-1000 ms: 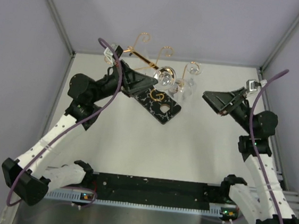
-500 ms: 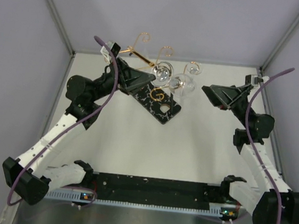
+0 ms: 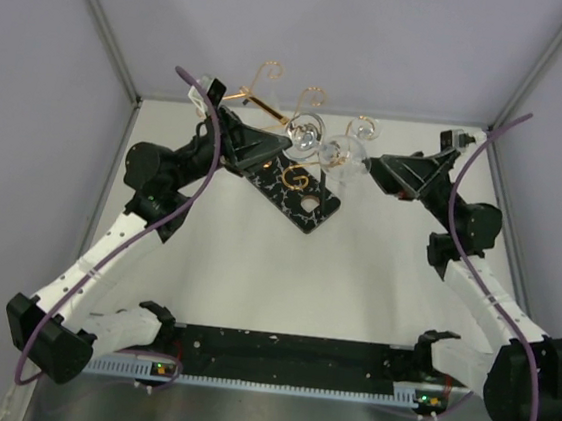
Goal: Take the wine glass off the wine glass rack
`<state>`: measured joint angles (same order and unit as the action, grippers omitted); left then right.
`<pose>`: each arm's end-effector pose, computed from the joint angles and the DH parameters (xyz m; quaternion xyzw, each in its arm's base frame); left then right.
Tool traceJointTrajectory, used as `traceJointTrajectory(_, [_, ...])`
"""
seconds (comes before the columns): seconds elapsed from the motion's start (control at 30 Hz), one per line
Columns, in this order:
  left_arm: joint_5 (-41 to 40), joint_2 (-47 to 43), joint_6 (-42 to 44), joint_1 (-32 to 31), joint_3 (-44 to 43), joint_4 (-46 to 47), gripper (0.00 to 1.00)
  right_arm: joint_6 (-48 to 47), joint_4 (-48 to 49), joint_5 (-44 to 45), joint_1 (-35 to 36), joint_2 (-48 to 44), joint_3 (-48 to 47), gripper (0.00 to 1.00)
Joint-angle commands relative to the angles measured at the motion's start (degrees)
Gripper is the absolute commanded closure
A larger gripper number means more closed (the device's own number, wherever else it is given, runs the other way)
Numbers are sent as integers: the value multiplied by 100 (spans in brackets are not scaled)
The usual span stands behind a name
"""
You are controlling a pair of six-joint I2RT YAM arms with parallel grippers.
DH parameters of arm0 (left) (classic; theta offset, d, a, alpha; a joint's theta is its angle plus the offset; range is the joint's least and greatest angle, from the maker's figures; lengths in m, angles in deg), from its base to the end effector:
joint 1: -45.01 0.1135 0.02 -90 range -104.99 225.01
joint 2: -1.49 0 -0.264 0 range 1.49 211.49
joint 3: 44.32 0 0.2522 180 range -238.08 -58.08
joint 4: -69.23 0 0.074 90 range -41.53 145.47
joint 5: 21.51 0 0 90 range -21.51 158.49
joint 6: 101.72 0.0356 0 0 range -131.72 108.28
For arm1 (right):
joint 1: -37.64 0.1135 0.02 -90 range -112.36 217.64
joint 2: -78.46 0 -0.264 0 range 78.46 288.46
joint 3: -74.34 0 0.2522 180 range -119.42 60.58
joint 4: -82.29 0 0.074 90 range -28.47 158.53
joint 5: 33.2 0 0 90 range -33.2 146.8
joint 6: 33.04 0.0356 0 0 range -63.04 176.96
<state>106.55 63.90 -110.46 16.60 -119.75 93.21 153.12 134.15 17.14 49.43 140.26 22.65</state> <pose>0.1874 -0.1263 0.4657 -0.0044 0.5129 -0.8224 0.2462 0.2099 0.0670 0.3694 0.0288 0.4928 0.7759 0.3928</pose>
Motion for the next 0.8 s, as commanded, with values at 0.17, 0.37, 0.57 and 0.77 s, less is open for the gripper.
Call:
traceJointTrajectory(0.17, [-124, -80, -102, 37, -161, 823, 100, 16, 565, 108, 166, 130, -373, 23])
traceJointTrajectory(0.37, [-159, -63, -181, 37, -56, 972, 100, 772, 1873, -33, 253, 578, -381, 39])
traceJointTrajectory(0.57, [-212, -45, -190, 28, -21, 1008, 100, 1054, 2490, -68, 341, 720, -443, 45])
traceJointTrajectory(0.77, [-282, -133, -190, 45, 181, 1025, 100, 1089, 2657, 11, 333, 500, -329, 66])
